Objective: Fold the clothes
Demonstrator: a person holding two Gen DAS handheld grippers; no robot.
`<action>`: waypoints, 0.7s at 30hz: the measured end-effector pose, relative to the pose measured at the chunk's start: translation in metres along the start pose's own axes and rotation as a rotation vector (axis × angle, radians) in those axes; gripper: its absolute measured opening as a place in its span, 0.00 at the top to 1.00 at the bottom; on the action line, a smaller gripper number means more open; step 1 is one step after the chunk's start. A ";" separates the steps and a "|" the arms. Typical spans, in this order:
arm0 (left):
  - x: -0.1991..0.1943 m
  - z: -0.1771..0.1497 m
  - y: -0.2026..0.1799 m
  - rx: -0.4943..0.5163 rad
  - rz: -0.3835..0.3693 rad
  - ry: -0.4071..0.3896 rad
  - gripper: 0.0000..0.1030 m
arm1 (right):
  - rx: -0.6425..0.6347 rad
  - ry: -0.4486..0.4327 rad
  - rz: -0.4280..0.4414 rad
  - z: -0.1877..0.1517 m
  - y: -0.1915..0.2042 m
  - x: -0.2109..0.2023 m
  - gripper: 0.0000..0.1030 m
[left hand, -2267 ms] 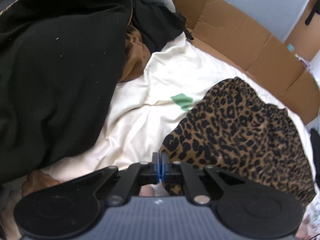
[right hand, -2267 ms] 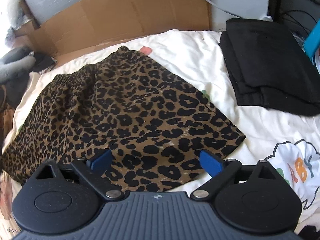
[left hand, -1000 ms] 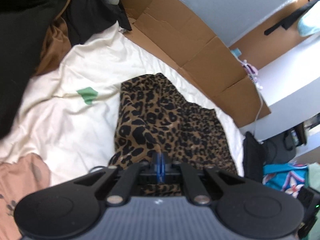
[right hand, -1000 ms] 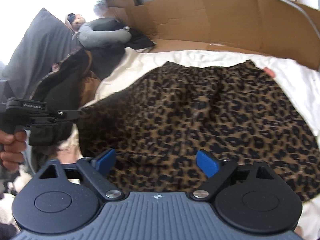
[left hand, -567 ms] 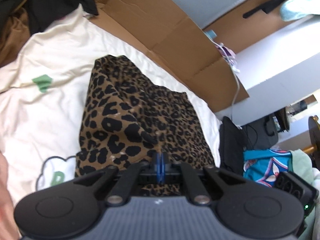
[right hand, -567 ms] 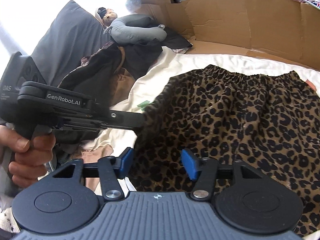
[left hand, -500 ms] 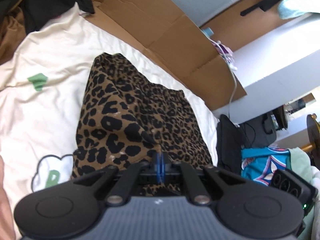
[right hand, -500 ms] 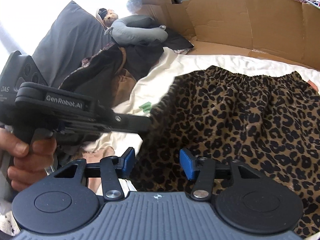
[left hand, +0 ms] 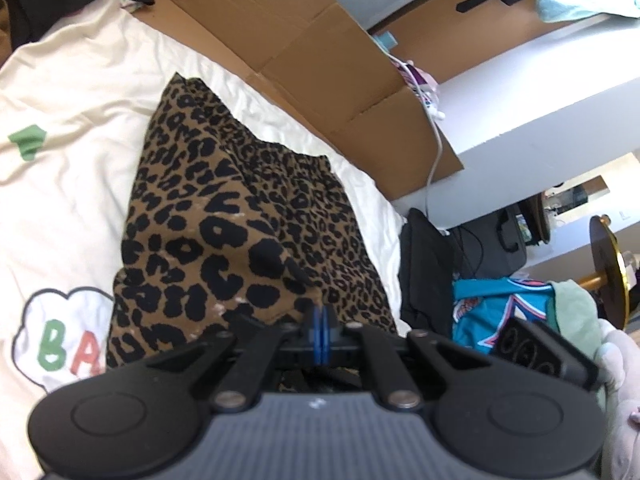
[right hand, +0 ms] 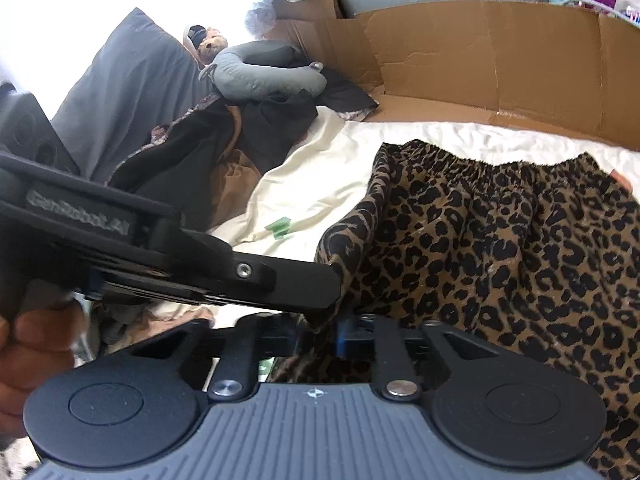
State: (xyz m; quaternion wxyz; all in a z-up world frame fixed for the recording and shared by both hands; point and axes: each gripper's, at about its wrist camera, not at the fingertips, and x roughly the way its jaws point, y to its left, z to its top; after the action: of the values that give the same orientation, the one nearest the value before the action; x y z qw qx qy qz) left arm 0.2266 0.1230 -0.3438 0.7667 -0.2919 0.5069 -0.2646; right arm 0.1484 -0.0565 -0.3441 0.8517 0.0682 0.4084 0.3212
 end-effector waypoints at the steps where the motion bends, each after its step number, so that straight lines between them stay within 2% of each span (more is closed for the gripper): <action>1: 0.000 0.000 -0.002 0.006 -0.005 -0.002 0.99 | -0.002 -0.008 0.001 0.000 -0.002 -0.001 0.97; 5: -0.004 -0.003 -0.002 -0.016 -0.068 -0.010 0.97 | -0.025 -0.008 -0.017 0.004 -0.018 -0.018 0.99; 8: -0.016 -0.004 0.000 -0.017 -0.064 -0.055 0.91 | 0.027 -0.015 -0.052 0.003 -0.039 -0.030 0.99; 12: -0.018 -0.003 0.012 -0.032 -0.010 -0.065 0.91 | 0.133 -0.017 -0.081 -0.005 -0.070 -0.044 0.99; 15: -0.010 -0.005 0.023 -0.048 0.050 -0.047 0.91 | 0.190 -0.013 -0.101 -0.012 -0.089 -0.058 0.99; 21: 0.009 -0.013 0.032 -0.041 0.115 0.011 0.91 | 0.265 -0.041 -0.171 -0.023 -0.120 -0.090 0.99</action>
State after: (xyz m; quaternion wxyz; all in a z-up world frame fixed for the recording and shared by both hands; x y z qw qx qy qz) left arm 0.2205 0.1363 -0.3760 0.7717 -0.2764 0.5324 -0.2112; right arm 0.1490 -0.2079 -0.3463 0.8677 0.1516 0.4340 0.1893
